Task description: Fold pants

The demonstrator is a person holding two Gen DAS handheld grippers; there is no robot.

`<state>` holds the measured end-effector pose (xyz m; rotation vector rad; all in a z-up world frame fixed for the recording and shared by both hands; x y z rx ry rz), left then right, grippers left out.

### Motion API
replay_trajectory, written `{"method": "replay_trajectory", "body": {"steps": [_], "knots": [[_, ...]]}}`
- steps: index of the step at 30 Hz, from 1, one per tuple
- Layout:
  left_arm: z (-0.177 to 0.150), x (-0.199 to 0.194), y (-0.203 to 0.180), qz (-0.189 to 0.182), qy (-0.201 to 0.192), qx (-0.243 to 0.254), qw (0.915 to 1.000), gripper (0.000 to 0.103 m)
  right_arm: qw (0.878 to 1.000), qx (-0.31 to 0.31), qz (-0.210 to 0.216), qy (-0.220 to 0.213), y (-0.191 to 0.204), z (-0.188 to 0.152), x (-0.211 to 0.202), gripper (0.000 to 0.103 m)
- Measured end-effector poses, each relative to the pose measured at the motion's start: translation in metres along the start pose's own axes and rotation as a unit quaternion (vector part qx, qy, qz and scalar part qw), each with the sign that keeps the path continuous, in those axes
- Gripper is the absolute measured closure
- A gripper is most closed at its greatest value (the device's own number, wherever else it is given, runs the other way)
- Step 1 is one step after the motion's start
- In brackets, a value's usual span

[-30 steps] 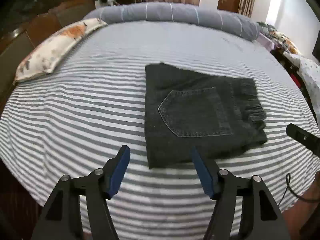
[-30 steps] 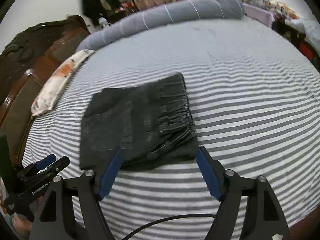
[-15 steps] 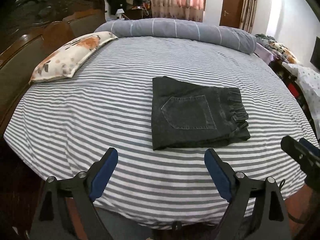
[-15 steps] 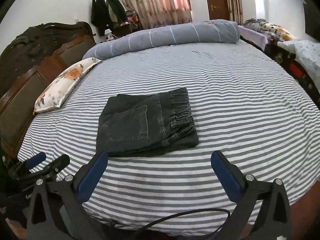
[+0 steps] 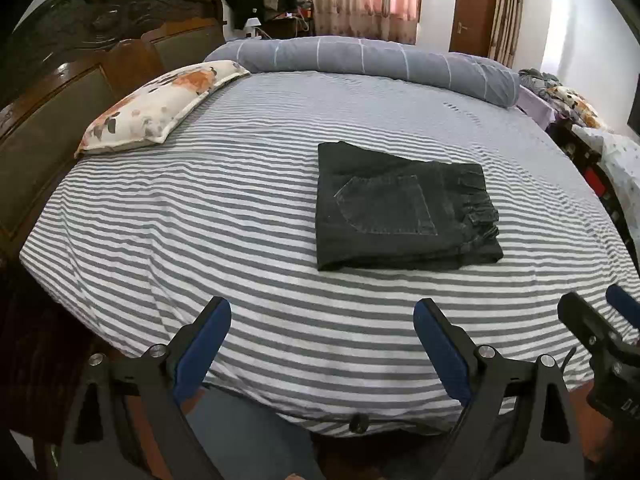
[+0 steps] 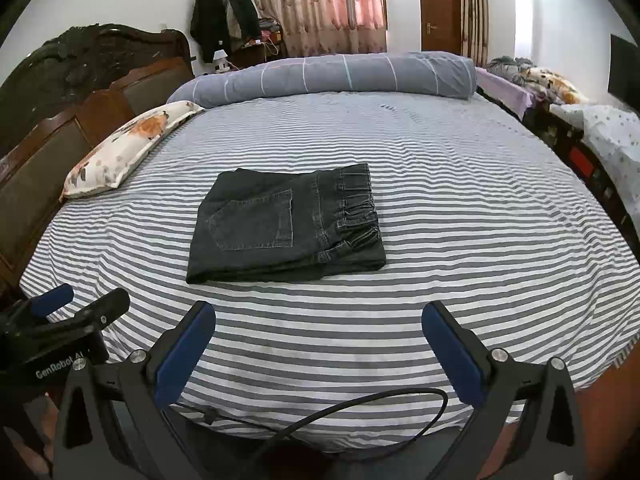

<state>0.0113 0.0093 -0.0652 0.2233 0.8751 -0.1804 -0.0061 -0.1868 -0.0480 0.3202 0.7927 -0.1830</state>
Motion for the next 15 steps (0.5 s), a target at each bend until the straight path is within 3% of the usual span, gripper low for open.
{"method": "replay_trajectory", "body": {"steps": [5, 15], "knots": [[-0.0069, -0.0024, -0.004, 0.022, 0.004, 0.014, 0.9996, 0.01, 1.0, -0.015, -0.003, -0.008, 0.0068, -0.0029, -0.0035, 0.001], [-0.0075, -0.0079, -0.002, 0.02, -0.007, 0.009, 0.9997, 0.01, 1.0, -0.013, 0.01, -0.008, 0.0073, -0.0035, -0.009, 0.001]]}}
Point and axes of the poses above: each gripper's, at about its wrist camera, not at the fingertips, and x roughly the way its jaws point, y to its left, z to its top, the point moved 2 cm from there along x, roughly the way its jaws point, and after that the axes turned 15 degrees about x, right-handed, at the moved point
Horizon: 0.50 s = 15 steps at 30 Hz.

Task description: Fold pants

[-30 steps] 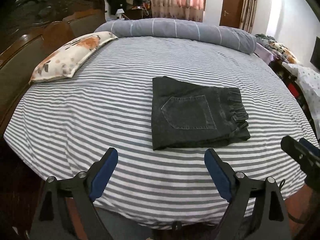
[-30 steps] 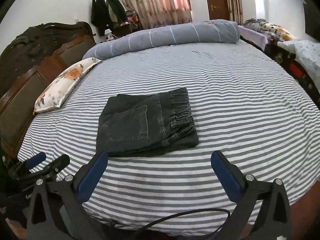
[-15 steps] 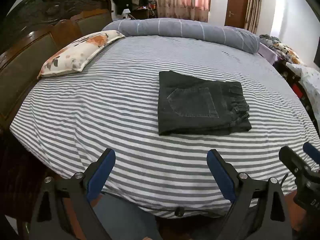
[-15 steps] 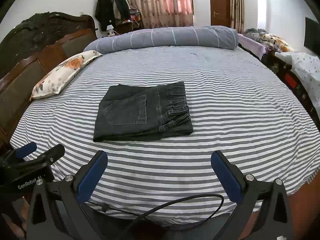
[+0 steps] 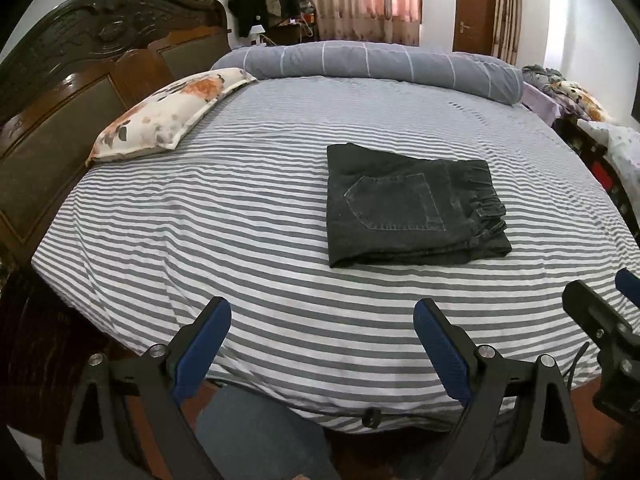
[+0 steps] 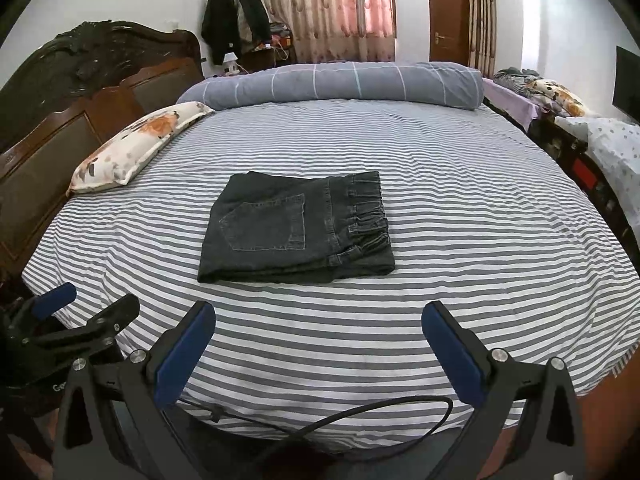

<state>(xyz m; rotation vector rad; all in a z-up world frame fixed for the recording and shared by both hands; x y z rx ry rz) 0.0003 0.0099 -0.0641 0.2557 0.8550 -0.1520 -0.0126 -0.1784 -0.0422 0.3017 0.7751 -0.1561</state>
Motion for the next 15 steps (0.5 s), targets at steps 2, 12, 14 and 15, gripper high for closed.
{"method": "replay_trajectory", "body": {"steps": [2, 12, 14, 15], "knots": [[-0.0005, -0.0006, -0.0006, 0.001, -0.001, 0.0, 1.0, 0.01, 1.0, -0.001, 0.001, 0.002, -0.0001, -0.0001, 0.0003, 0.001], [-0.0003, -0.002, -0.0039, -0.004, -0.003, 0.005, 1.0, 0.01, 1.0, -0.009, 0.004, 0.01, 0.0039, -0.0046, 0.0012, 0.001], [-0.0001, -0.0017, -0.0041, -0.003, -0.003, 0.005, 1.0, 0.01, 1.0, -0.01, 0.002, 0.012, 0.0045, -0.0053, 0.0023, 0.001], [-0.0002, -0.0021, -0.0047, -0.003, -0.002, 0.005, 1.0, 0.01, 1.0, -0.01, 0.002, 0.013, 0.0049, -0.0058, 0.0027, 0.001]]}}
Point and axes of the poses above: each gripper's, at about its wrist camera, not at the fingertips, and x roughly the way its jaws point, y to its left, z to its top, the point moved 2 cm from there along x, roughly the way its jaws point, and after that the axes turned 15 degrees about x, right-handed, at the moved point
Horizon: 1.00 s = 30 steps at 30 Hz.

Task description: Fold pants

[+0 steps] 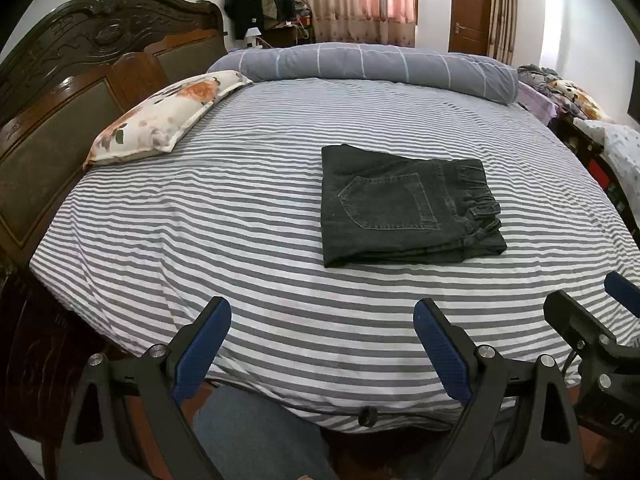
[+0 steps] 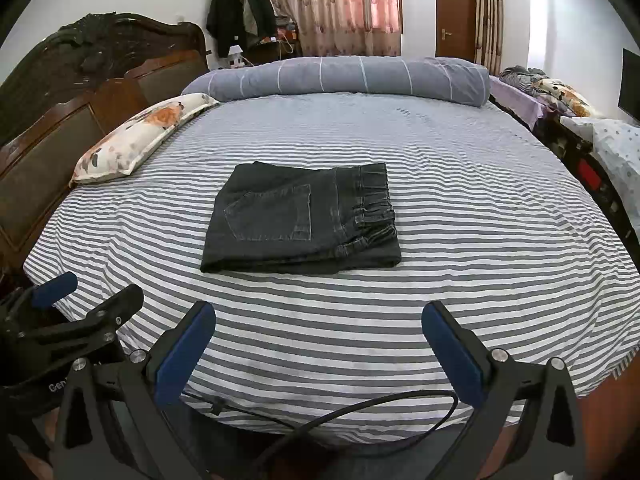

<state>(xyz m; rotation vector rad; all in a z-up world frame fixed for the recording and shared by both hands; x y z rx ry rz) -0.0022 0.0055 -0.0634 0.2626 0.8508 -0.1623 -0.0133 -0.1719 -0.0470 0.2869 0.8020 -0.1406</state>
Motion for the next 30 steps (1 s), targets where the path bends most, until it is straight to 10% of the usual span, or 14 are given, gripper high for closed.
{"method": "replay_trajectory", "body": {"steps": [30], "knots": [[-0.003, 0.006, -0.006, 0.001, 0.012, 0.007, 0.9999, 0.011, 1.0, 0.01, -0.003, 0.027, -0.01, -0.003, 0.012, 0.001]]}}
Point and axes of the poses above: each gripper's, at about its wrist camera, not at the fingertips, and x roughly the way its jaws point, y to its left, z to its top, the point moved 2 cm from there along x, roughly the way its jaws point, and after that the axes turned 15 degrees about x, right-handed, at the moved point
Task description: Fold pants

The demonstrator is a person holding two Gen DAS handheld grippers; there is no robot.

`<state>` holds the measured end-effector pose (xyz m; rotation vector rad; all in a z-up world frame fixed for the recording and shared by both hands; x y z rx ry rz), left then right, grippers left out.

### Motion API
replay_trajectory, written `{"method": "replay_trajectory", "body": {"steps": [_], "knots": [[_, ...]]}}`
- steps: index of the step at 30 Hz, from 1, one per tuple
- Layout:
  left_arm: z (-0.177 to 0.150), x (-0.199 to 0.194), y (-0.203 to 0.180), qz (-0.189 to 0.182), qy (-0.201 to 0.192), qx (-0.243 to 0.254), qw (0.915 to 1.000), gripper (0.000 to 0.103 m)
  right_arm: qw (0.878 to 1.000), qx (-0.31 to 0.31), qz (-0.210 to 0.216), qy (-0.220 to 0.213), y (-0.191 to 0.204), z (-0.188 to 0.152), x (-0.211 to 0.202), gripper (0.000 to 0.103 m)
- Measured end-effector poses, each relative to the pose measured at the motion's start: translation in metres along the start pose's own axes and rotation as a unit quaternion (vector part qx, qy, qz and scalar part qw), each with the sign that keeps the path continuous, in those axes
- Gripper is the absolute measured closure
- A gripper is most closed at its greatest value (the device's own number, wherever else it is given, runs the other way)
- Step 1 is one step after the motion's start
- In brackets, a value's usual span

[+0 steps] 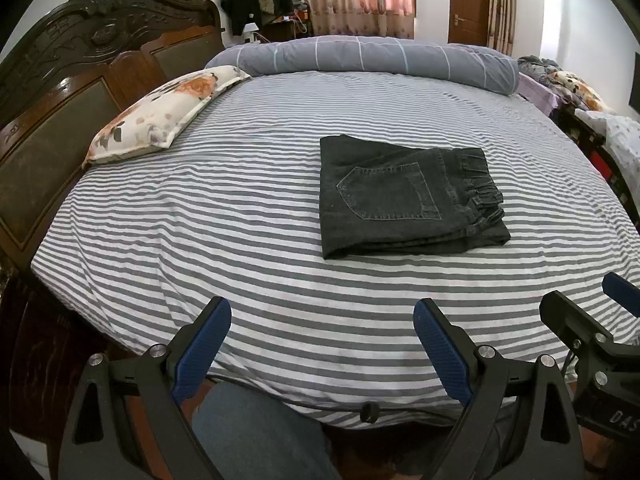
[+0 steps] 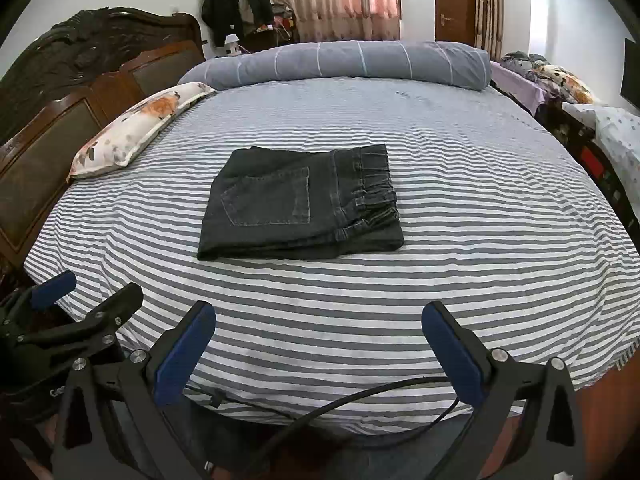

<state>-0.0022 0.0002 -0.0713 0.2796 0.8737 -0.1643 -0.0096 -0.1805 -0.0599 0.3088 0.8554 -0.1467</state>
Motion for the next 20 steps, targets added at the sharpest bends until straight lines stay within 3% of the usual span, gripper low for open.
{"method": "replay_trajectory", "body": {"steps": [20], "knots": [[-0.0063, 0.0067, -0.0013, -0.018, 0.009, -0.011, 0.9997, 0.011, 1.0, 0.007, 0.002, 0.008, -0.0048, -0.0034, 0.002, 0.001]]}}
Point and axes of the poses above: each gripper's, at about its wrist camera, not at the fingertips, and x roughly the way its jaws point, y to its left, z to its top, the point moved 2 cm from there along x, roughly the way its jaws point, and after that the axes turned 15 degrees about x, right-handed, at the moved point
